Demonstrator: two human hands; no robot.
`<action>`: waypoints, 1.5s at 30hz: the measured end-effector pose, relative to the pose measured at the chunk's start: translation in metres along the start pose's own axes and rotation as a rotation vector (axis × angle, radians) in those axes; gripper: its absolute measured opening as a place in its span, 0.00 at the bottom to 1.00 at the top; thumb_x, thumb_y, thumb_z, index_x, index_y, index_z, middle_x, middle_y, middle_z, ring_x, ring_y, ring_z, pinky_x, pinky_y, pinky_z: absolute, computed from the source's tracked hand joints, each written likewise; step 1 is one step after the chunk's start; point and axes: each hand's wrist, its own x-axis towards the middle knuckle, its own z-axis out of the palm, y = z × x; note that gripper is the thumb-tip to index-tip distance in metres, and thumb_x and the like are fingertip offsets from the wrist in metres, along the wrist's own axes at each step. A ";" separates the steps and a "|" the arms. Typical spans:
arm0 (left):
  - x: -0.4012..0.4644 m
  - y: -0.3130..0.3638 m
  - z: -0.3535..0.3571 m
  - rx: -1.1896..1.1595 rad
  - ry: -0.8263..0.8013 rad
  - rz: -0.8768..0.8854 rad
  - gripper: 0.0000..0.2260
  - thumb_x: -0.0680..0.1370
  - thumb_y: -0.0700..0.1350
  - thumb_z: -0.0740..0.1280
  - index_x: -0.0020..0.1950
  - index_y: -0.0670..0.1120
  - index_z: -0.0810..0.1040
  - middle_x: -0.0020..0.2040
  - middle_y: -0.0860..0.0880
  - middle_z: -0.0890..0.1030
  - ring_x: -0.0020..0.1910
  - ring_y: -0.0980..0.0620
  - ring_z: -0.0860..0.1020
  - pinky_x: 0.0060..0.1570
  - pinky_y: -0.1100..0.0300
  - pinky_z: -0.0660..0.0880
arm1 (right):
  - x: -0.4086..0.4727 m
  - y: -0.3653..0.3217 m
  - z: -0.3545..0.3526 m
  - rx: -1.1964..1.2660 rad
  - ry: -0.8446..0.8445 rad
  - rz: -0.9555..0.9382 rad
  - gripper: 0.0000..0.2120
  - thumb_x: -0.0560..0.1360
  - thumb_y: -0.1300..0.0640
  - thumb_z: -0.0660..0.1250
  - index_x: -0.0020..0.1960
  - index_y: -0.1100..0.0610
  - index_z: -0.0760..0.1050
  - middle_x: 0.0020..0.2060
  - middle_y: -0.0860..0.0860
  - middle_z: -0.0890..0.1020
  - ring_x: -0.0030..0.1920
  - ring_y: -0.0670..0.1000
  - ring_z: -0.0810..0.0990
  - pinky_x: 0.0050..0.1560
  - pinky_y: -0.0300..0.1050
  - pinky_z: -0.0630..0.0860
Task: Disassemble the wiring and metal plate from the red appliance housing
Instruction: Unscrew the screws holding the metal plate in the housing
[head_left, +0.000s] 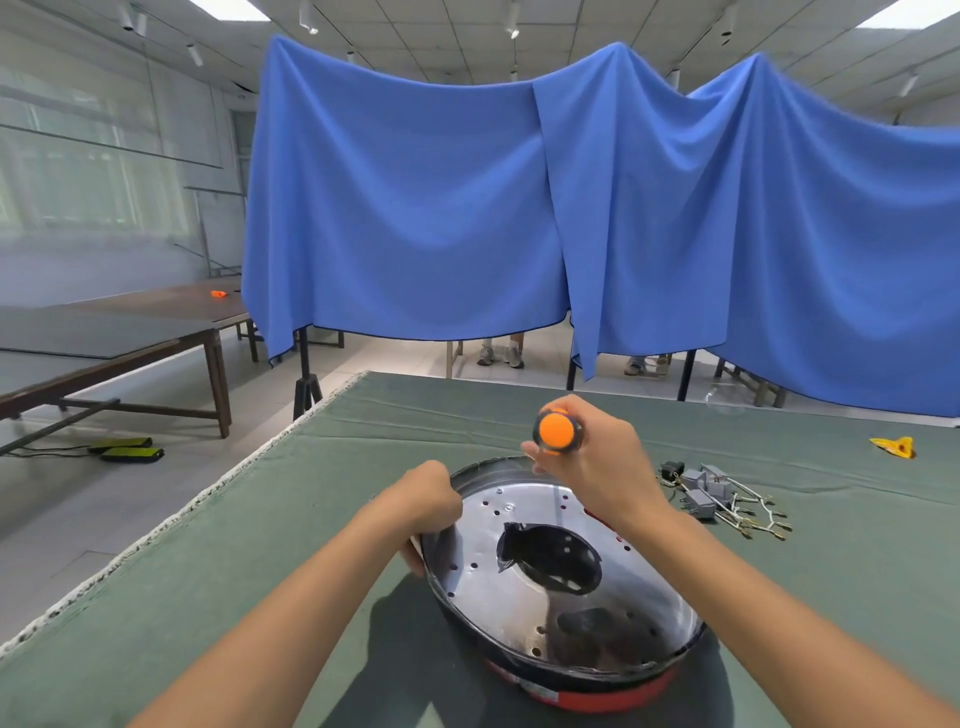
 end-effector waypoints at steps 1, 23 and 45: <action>-0.004 0.001 0.000 -0.013 -0.007 -0.003 0.10 0.73 0.34 0.54 0.49 0.36 0.74 0.41 0.37 0.79 0.36 0.36 0.81 0.23 0.52 0.77 | -0.001 -0.001 0.001 -0.119 0.077 -0.064 0.09 0.71 0.53 0.74 0.47 0.52 0.77 0.36 0.48 0.83 0.40 0.55 0.83 0.42 0.50 0.78; 0.010 0.032 0.024 0.454 0.253 -0.003 0.12 0.76 0.39 0.57 0.59 0.43 0.71 0.62 0.43 0.74 0.62 0.42 0.69 0.56 0.51 0.70 | 0.026 0.003 -0.019 -0.005 0.532 -0.146 0.17 0.69 0.50 0.65 0.26 0.52 0.63 0.18 0.44 0.67 0.27 0.40 0.72 0.29 0.27 0.66; 0.015 0.032 0.047 0.520 0.335 0.248 0.23 0.79 0.47 0.59 0.72 0.51 0.58 0.64 0.43 0.69 0.62 0.43 0.70 0.52 0.54 0.67 | 0.038 0.005 -0.009 0.021 0.464 -0.232 0.19 0.72 0.57 0.67 0.27 0.49 0.62 0.19 0.44 0.66 0.25 0.43 0.70 0.28 0.30 0.68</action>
